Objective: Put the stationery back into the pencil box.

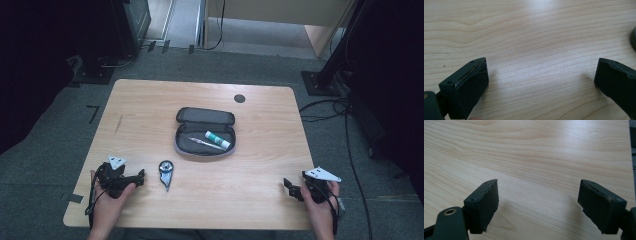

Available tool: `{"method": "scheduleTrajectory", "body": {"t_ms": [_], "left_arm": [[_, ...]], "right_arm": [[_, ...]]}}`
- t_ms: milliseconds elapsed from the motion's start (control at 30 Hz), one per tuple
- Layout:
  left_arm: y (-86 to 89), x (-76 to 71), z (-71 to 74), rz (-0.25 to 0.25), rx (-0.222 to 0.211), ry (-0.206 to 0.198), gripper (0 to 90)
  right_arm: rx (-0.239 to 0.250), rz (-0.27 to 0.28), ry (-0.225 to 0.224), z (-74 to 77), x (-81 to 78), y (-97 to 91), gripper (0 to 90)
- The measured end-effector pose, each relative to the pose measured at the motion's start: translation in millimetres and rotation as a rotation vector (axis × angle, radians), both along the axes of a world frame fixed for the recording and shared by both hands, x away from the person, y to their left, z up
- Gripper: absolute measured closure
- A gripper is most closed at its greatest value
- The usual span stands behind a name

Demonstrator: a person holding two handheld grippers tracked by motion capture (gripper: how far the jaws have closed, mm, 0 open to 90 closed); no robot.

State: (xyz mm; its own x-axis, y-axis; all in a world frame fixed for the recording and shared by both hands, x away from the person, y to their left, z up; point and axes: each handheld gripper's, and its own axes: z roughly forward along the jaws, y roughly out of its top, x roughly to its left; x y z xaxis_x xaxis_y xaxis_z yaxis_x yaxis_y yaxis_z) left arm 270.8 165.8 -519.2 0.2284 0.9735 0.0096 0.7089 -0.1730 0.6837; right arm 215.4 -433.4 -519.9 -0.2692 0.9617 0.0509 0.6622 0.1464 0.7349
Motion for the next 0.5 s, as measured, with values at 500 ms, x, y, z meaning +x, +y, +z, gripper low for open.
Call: {"method": "scheduleTrajectory", "body": {"t_ms": [500], "left_arm": [[2.7, -6.2, 6.0, -0.004, 0.001, 0.064, 0.0]], "right_arm": [[-0.025, -0.037, 0.009, -5.1, 0.7, -0.4, 12.9]]}}
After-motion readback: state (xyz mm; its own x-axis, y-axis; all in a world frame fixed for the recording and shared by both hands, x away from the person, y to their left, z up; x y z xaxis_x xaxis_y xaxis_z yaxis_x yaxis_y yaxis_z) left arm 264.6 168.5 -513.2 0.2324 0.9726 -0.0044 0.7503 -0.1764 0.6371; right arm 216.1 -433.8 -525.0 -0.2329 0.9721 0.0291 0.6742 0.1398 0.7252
